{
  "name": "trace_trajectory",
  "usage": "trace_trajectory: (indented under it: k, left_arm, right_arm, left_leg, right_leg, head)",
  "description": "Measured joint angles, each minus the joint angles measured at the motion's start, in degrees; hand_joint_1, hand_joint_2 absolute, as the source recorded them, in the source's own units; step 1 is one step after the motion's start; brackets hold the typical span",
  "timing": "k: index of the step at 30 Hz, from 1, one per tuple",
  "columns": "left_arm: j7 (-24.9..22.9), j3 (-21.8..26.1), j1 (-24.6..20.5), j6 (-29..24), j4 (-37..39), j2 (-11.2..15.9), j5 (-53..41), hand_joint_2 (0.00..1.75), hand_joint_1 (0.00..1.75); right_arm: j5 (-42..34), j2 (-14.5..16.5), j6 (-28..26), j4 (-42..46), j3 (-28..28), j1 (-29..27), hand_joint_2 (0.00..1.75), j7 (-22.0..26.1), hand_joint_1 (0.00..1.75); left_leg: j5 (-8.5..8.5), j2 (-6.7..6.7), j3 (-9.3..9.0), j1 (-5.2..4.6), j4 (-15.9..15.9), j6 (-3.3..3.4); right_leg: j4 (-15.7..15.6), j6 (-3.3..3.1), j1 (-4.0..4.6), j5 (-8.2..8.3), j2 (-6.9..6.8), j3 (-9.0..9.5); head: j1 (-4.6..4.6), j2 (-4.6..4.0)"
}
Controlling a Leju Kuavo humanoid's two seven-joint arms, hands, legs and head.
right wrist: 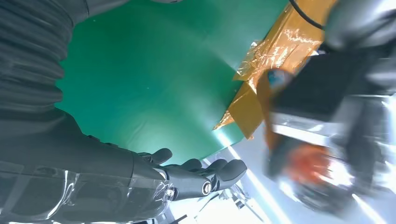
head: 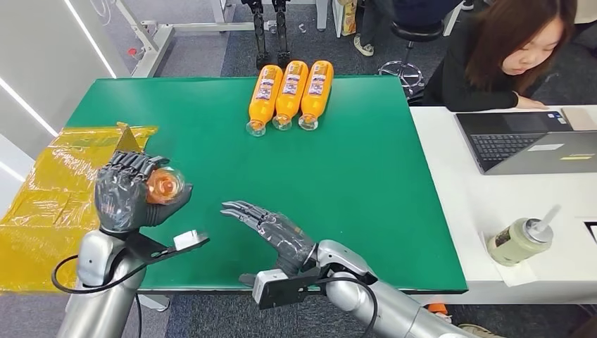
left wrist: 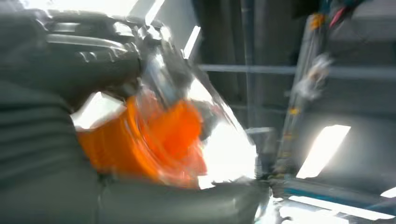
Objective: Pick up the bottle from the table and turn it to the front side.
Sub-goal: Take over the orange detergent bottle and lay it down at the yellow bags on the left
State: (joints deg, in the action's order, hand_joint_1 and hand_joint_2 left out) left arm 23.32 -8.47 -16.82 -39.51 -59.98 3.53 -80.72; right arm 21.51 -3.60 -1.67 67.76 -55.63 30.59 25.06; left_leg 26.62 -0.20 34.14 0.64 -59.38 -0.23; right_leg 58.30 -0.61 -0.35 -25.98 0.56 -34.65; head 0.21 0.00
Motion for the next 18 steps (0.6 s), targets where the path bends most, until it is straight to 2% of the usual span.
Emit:
trace_trajectory:
  k: [3, 6, 8, 14, 18]
  left_arm:
    - [-8.8, -0.7, -1.5, -0.1, 6.1, 1.2, -7.2, 1.75, 1.75]
    - [-15.7, -4.6, -3.9, -0.1, 13.3, 3.0, -8.7, 1.75, 1.75]
    - [-17.9, -7.4, -4.9, -0.1, 16.8, 4.0, -9.0, 1.75, 1.75]
    - [-20.4, -12.4, -7.4, 0.4, 24.4, 5.4, -9.1, 1.75, 1.75]
    - [-26.4, -18.9, -11.0, 5.2, 33.0, 6.5, -9.0, 1.75, 1.75]
  right_arm:
    - [-0.7, -0.2, 0.5, 0.6, 0.0, 0.1, 1.75, -0.2, 0.0]
    - [-1.3, -0.4, 0.8, 0.8, 0.0, 0.2, 1.75, -0.2, 0.0]
    - [-1.6, -0.5, 0.9, 0.8, 0.0, 0.4, 1.75, -0.2, 0.0]
    - [-2.0, -0.7, 1.0, 0.8, 0.0, 0.4, 1.75, 0.2, 0.0]
    - [-2.6, -1.1, 0.9, 0.8, 0.0, 0.3, 1.75, 0.9, 0.0]
  left_leg:
    - [0.0, 0.11, -0.01, -0.01, 0.0, 0.0]
    - [0.01, 0.05, 0.01, -0.01, 0.0, 0.0]
    - [0.01, 0.09, 0.01, 0.0, 0.0, 0.0]
    - [0.01, 0.11, 0.03, -0.01, 0.0, 0.0]
    - [0.0, 0.09, 0.02, 0.0, 0.0, -0.01]
  right_leg:
    - [0.0, 0.0, 0.0, 0.01, 0.12, -0.03]
    - [0.0, 0.0, 0.0, 0.01, 0.07, -0.03]
    - [0.0, 0.0, 0.0, 0.01, 0.11, -0.05]
    - [0.0, 0.0, 0.0, 0.01, 0.11, -0.07]
    - [0.0, -0.02, 0.0, 0.02, 0.09, -0.06]
  head:
    - [0.0, 0.0]
    - [0.01, 0.0]
    - [-0.01, 0.0]
    - [0.0, 0.0]
    - [0.0, 0.0]
